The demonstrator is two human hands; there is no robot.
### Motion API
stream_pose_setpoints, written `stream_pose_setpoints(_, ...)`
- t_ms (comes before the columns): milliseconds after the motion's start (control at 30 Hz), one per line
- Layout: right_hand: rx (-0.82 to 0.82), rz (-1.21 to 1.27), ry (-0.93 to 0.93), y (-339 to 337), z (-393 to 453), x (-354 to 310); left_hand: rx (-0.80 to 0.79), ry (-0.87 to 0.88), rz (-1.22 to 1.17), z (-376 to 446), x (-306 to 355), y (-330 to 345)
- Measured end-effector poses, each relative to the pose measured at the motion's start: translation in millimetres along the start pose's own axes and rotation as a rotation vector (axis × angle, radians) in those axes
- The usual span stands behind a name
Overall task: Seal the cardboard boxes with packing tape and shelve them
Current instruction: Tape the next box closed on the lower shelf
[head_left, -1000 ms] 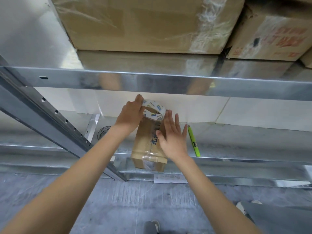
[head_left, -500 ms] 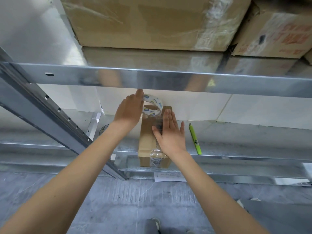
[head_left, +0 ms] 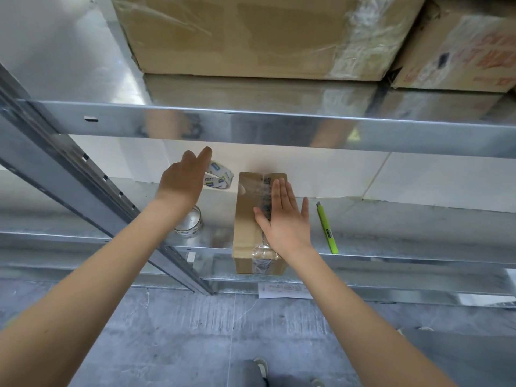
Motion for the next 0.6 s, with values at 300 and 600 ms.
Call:
stream_pose_setpoints(300,0.0,-0.015,0.003,0,1,0,-0.035,-0.035,-0.002,-1,-15,33)
stream_pose_setpoints(600,-0.001,-0.023,-0.003,1,2,1,-0.078,-0.055,-0.068,-3,-15,60)
Point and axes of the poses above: each hand's wrist, its own z-axis towards the middle knuckle, its own y-axis out of the palm, x = y × z, the point moved 10 cm from there along z, towards the middle knuckle, and after that the axes turned 8 degrees about -y, right-handed, at the moved point
